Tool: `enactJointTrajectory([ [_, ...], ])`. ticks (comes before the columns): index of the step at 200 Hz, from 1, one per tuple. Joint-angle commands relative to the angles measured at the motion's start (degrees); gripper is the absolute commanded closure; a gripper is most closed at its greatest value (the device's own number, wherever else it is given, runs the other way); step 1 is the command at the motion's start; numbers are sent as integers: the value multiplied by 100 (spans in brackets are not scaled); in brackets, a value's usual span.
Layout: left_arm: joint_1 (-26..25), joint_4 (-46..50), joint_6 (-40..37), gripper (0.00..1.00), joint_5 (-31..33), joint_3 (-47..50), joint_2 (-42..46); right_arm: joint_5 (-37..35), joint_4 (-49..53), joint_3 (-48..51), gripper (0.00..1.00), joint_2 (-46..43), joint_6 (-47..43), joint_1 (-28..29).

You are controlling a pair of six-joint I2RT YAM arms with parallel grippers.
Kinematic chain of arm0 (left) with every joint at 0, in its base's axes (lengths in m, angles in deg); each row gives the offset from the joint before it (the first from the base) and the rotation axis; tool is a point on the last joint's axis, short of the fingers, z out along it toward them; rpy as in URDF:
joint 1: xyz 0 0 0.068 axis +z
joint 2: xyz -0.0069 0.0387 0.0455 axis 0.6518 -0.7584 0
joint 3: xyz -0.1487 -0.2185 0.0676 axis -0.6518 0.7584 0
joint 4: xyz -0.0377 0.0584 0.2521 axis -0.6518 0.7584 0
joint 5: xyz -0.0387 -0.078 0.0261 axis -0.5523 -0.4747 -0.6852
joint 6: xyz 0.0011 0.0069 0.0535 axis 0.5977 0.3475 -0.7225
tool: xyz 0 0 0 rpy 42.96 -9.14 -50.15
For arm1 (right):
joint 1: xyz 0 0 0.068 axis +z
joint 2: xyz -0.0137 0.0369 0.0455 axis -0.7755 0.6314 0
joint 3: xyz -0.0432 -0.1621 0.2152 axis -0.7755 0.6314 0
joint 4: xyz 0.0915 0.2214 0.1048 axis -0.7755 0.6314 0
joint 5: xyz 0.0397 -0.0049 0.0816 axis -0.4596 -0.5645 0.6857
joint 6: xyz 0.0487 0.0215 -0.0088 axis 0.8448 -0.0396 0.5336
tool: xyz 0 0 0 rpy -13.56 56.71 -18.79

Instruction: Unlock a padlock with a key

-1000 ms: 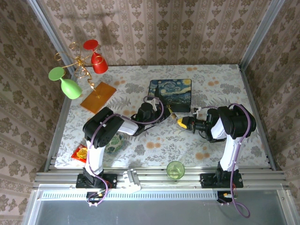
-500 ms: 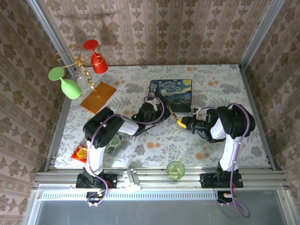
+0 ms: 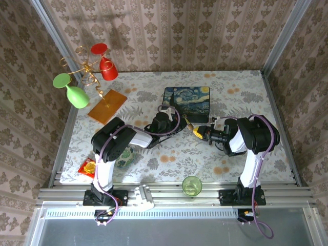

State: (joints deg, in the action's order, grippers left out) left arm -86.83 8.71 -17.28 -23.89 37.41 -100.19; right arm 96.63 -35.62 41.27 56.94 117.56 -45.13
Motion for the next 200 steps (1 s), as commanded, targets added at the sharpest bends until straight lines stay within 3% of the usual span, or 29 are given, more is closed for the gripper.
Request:
enactJointTrajectory([
  [1,-252,-26,70,100,-498,-167,32,-511,-285,-63,100,-279,-13,131],
  [60,-179,147,-77,100,-298,-53,109,-728,-158,249,97,-126,-207,211],
  [124,36,292,-229,100,-256,-128,172,-816,-269,620,69,80,-491,109],
  [173,45,305,-242,100,-216,-107,240,-1461,482,1079,61,-719,-1139,-10],
  [200,48,450,-323,100,-173,-114,355,-2179,1905,1168,59,-1816,-2165,273],
])
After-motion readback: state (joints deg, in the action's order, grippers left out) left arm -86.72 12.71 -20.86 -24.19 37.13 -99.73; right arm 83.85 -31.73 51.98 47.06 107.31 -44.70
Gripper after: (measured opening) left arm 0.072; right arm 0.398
